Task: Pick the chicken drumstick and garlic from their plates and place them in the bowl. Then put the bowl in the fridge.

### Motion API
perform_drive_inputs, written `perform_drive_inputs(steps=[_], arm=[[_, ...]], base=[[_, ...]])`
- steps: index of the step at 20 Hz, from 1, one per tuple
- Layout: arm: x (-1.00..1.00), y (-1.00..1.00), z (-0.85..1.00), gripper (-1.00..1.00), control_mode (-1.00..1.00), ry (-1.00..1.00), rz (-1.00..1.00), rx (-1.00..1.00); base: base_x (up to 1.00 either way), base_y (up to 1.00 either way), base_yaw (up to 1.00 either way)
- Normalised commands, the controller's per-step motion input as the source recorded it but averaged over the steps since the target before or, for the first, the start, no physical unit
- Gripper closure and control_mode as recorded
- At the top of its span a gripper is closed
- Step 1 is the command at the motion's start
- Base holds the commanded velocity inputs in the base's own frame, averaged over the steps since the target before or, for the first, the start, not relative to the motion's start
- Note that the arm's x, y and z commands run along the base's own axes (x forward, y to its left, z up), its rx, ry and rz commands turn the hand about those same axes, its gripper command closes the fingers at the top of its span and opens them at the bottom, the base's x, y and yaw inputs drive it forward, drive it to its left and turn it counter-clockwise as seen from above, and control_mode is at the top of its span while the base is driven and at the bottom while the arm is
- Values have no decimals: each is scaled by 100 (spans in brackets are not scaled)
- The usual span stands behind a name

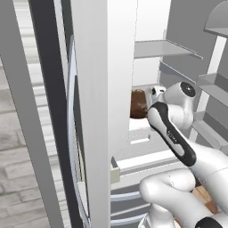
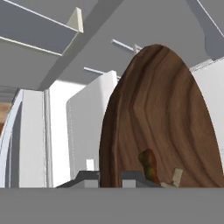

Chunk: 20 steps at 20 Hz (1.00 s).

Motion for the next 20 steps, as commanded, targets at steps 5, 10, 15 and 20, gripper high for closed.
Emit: perform_drive_inputs(steps=[5, 10, 15, 20], arm=[[46, 9, 1, 100, -100, -11, 0, 0], [50, 16, -8, 100, -100, -13, 0, -2], [42, 14, -20, 100, -100, -1, 3, -18], [32, 9, -21, 100, -100, 4, 4, -28]], base=[[0, 0, 0], [0, 0, 0], [0, 0, 0], [0, 0, 0]])
